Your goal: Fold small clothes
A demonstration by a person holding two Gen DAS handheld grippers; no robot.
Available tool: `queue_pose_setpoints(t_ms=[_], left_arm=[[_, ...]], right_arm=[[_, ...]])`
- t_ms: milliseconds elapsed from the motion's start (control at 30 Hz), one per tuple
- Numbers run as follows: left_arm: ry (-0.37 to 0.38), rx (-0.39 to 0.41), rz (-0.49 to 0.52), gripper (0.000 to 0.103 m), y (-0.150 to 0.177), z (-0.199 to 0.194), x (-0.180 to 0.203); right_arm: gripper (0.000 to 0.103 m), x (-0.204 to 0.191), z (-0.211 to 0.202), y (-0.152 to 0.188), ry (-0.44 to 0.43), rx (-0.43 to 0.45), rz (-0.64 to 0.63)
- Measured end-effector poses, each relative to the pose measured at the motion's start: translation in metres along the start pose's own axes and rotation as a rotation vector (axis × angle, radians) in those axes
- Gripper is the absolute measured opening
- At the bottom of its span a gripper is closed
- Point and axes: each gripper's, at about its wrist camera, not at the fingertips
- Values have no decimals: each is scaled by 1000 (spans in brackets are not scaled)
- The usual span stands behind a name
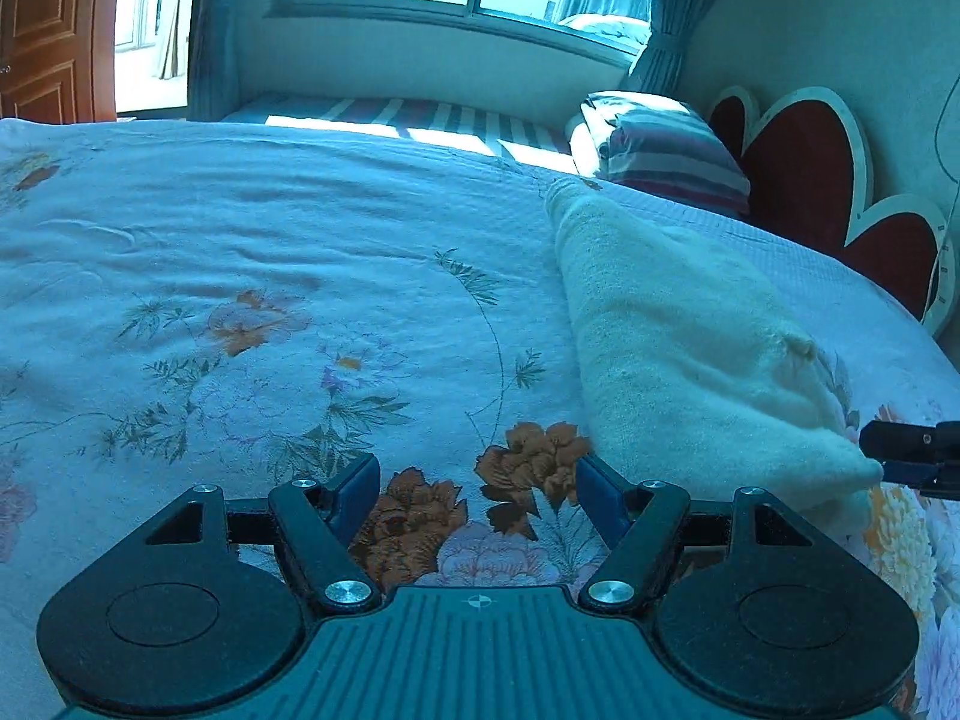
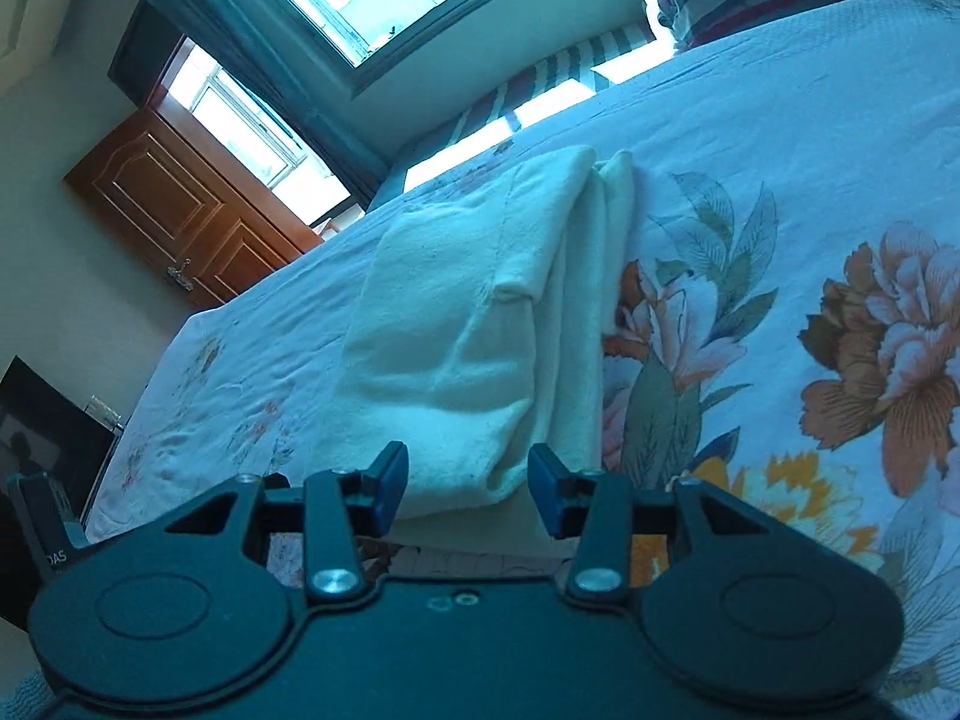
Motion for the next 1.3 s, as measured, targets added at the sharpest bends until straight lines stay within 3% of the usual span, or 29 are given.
queue_pose_setpoints(t_ms=[233, 400, 500, 567, 600, 633, 867, 933, 1000, 1067, 1200, 1267, 1300], left_arm=[[11, -5, -34, 71, -17, 10, -44], [9, -19, -35, 71, -15, 15, -62], [14, -23, -22, 71, -14, 17, -65], [9, -25, -17, 71, -16, 20, -63], [7, -25, -17, 71, -17, 21, -62], [7, -25, -19, 71, -18, 22, -61], [21, -22, -20, 71, -24, 35, -46], [22, -26, -10, 71, -24, 39, -39], [28, -30, 3, 71, -25, 40, -30], [49, -31, 8, 71, -27, 38, -23], [115, -24, 44, 71, -28, 34, -6], [161, -28, 67, 71, -26, 32, 2], [183, -27, 74, 71, -24, 32, 5]], right_arm=[[46, 13, 19, -32, 19, 100, 40], [45, 24, 48, -48, 31, 35, 38], [47, 23, 55, -51, -32, 8, 44], [44, 15, 61, -52, -60, -16, 13], [38, 13, 65, -52, -40, -27, -6], [16, 12, 68, -52, -17, -35, -12], [12, 1, 30, -60, -59, 30, -64], [13, 14, 28, -59, -72, 17, -25], [13, 36, 48, -52, -4, -53, 21], [12, 47, 53, -46, -37, -46, 78], [22, 46, 40, -43, -43, -36, 88], [37, 39, 25, -38, -33, -24, 82], [52, 37, 15, -33, -31, -12, 76]])
Point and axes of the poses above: each gripper's, at about its wrist camera, not at the fingertips, and z roughly the way its jaws point, x to its right, y to its underside
